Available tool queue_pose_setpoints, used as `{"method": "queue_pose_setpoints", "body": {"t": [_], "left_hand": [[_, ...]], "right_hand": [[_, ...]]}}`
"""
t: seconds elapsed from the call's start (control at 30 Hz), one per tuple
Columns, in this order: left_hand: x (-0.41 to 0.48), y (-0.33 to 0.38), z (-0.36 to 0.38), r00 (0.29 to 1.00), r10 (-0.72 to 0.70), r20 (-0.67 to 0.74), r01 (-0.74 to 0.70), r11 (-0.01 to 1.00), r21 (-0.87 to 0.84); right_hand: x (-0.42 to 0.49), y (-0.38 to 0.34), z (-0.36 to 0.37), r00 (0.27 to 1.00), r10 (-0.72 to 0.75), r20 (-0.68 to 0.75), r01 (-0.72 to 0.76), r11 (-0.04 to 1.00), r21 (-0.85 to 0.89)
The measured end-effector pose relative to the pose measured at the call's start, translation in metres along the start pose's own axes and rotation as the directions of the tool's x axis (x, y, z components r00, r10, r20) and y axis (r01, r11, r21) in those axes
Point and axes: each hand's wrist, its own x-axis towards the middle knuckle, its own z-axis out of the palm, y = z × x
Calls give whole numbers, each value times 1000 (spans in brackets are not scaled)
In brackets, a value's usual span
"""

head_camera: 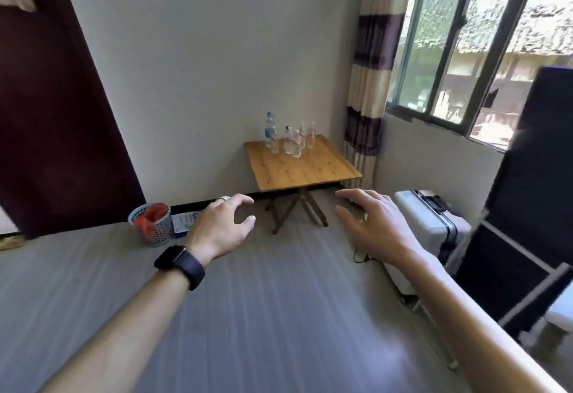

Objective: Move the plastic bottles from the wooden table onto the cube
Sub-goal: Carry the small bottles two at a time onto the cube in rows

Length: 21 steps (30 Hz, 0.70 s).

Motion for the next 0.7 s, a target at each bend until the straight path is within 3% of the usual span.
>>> {"method": "queue_pose_setpoints", "body": {"t": [0.2,0.7], "left_hand": [[116,-70,20,999,-43,14,43,999,5],[413,-165,72,990,63,125,-56,997,-58]], "right_hand": [[109,9,77,997,13,71,-12,1000,-23],[356,36,200,990,134,31,-133,991,-22]]}}
